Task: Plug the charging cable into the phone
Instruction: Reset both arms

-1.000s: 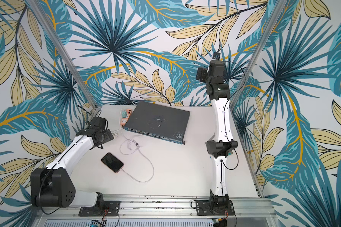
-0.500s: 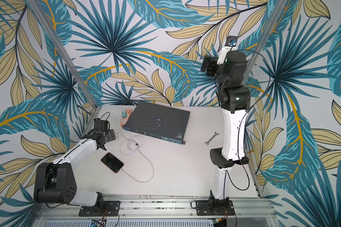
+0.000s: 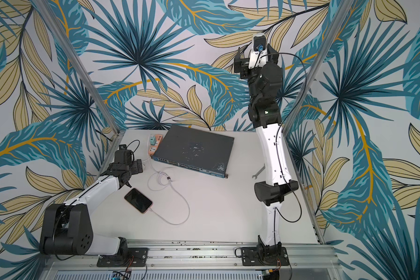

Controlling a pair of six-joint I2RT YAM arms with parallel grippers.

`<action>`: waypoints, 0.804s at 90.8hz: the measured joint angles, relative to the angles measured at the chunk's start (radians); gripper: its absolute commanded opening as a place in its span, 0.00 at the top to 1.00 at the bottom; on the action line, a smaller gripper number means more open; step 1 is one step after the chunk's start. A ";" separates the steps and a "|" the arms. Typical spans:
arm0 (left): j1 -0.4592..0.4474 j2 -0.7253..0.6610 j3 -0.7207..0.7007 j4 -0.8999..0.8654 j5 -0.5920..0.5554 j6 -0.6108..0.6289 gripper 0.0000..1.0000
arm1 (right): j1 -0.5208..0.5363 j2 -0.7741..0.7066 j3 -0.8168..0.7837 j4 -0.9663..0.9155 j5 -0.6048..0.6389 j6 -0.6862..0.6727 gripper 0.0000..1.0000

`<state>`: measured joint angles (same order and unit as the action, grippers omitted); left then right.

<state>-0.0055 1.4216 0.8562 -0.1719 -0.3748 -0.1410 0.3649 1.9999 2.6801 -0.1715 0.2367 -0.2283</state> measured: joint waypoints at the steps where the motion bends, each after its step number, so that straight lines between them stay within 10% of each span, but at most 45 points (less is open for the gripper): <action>1: 0.000 0.000 0.000 0.002 -0.001 0.001 0.00 | -0.002 -0.026 -0.043 0.002 0.004 0.003 0.00; 20: 0.000 0.000 0.000 0.008 -0.006 0.005 0.00 | -0.143 -0.696 -1.373 0.587 -0.003 0.159 0.00; 31: 0.000 0.002 0.000 0.010 -0.004 0.001 0.00 | -0.191 -0.774 -1.944 0.743 0.003 0.224 0.00; 73: 0.044 0.026 -0.138 0.223 0.074 0.022 0.00 | -0.261 -0.612 -2.430 1.212 -0.005 0.242 0.00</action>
<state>0.0383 1.4471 0.7177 0.0513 -0.3012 -0.1188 0.1036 1.3880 0.2497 1.0405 0.2314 0.0135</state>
